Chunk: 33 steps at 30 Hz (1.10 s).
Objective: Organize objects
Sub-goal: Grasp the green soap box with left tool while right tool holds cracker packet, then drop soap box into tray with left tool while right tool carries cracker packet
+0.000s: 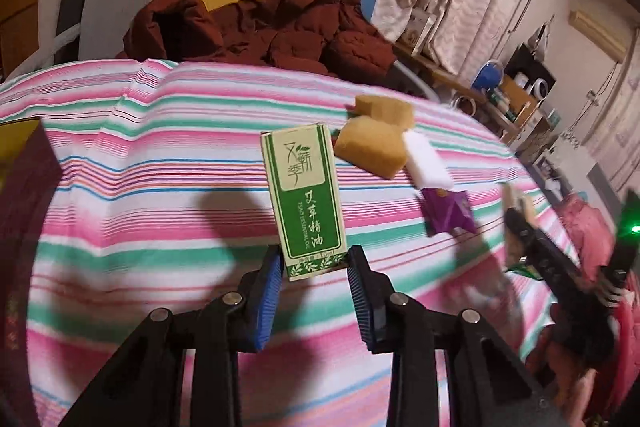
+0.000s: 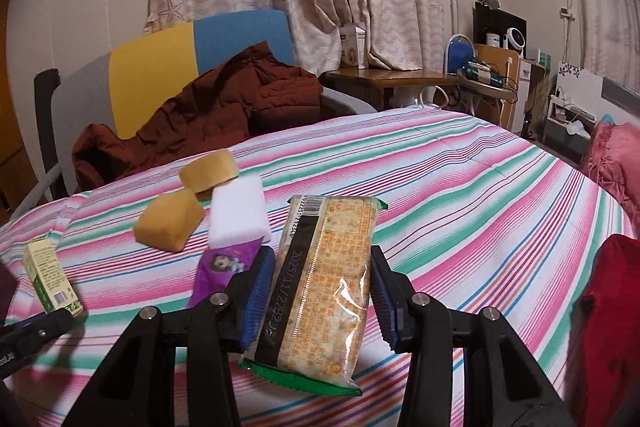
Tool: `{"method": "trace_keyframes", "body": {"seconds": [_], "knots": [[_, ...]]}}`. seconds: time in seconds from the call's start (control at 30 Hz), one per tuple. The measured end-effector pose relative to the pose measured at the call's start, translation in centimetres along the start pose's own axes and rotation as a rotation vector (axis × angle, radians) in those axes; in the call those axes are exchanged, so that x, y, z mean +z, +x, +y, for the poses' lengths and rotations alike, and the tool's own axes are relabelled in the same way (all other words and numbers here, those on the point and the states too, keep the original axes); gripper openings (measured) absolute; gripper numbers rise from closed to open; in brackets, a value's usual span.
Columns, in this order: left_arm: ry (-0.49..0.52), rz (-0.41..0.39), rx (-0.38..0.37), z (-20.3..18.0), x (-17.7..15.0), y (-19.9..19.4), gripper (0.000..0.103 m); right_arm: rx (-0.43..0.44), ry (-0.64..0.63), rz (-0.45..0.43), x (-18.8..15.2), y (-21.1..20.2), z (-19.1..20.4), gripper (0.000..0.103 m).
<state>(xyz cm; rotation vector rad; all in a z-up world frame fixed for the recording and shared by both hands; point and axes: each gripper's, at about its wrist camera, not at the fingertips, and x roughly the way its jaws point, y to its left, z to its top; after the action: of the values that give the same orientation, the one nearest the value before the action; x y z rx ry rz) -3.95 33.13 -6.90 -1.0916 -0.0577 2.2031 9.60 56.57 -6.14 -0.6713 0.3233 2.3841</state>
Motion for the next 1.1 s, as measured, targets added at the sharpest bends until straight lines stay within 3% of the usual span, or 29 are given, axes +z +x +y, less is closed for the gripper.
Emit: {"method": "trace_keyframes", "body": {"seconds": [0.2,0.43,0.6,0.77,0.93,1.03,1.1], "knots": [[-0.065,-0.050,-0.074,2.5,0.3,-4.9,0.033,0.011,-0.045,-0.013,-0.8,-1.3,1.4,0.047],[-0.159,-0.065,-0.069,8.5,1.2,-9.8,0.033,0.051,-0.113,-0.008,-1.5,-2.8,3.4,0.047],[-0.225,-0.051,0.015,13.4,2.0,-11.3,0.033,0.104,-0.098,0.017,-2.5,-4.1,4.8,0.047],[-0.288,0.039,0.111,17.7,2.1,-10.7,0.033,0.177,-0.087,0.048,-3.8,-5.5,7.0,0.047],[-0.325,0.093,0.147,20.0,1.7,-9.9,0.034,0.263,-0.084,0.059,-4.5,-7.6,9.7,0.047],[-0.350,0.099,0.183,20.6,1.1,-10.0,0.045,0.317,-0.098,0.055,-4.5,-9.0,11.5,0.047],[-0.380,0.085,0.175,21.1,0.6,-10.4,0.046,0.356,-0.111,0.052,-4.4,-9.8,12.7,0.047]]}}
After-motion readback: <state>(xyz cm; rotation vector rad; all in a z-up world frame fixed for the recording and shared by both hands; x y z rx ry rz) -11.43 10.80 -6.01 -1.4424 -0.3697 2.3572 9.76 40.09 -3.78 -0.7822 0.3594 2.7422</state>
